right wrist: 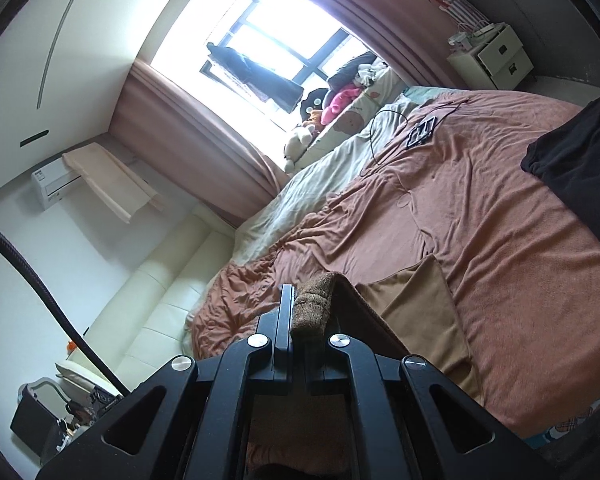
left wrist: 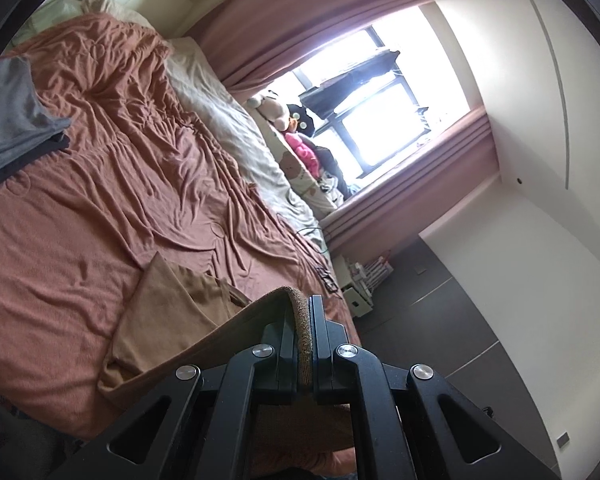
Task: Fold small clothes
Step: 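Lift the hem with both grippers and fold it over toward the collar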
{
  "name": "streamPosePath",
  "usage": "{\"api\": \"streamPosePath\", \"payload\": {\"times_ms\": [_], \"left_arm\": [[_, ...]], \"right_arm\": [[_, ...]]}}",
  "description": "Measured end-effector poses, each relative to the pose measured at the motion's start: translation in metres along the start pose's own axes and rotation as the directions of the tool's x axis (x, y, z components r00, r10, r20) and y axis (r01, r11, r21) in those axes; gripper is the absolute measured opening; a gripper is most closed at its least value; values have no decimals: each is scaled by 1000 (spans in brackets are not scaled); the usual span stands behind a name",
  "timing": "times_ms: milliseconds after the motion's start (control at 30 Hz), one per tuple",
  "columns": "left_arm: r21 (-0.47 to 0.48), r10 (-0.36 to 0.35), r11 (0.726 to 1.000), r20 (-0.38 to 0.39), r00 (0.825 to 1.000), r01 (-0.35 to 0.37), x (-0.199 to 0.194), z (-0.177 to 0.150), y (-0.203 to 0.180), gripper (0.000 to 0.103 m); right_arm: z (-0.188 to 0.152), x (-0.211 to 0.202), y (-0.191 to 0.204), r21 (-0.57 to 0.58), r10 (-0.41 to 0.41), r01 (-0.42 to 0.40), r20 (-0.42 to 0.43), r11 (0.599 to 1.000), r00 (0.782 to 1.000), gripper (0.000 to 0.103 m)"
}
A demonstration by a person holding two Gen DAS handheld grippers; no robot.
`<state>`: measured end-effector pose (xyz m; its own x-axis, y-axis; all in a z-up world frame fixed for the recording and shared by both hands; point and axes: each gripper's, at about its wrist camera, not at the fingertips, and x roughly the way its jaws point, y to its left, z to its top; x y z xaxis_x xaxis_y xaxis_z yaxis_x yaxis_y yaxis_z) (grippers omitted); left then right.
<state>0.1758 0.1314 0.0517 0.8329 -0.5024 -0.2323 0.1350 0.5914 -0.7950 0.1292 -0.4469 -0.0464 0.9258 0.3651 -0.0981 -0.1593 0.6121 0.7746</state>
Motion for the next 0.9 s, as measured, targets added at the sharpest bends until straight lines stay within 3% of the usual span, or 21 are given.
{"api": "streamPosePath", "payload": {"times_ms": [400, 900], "left_arm": [[-61, 147, 987, -67, 987, -151, 84, 14, 56, 4], [-87, 288, 948, -172, 942, -306, 189, 34, 120, 4]], "right_arm": [[14, 70, -19, 60, -103, 109, -88, 992, 991, 0], [37, 164, -43, 85, -228, 248, -193, 965, 954, 0]]}}
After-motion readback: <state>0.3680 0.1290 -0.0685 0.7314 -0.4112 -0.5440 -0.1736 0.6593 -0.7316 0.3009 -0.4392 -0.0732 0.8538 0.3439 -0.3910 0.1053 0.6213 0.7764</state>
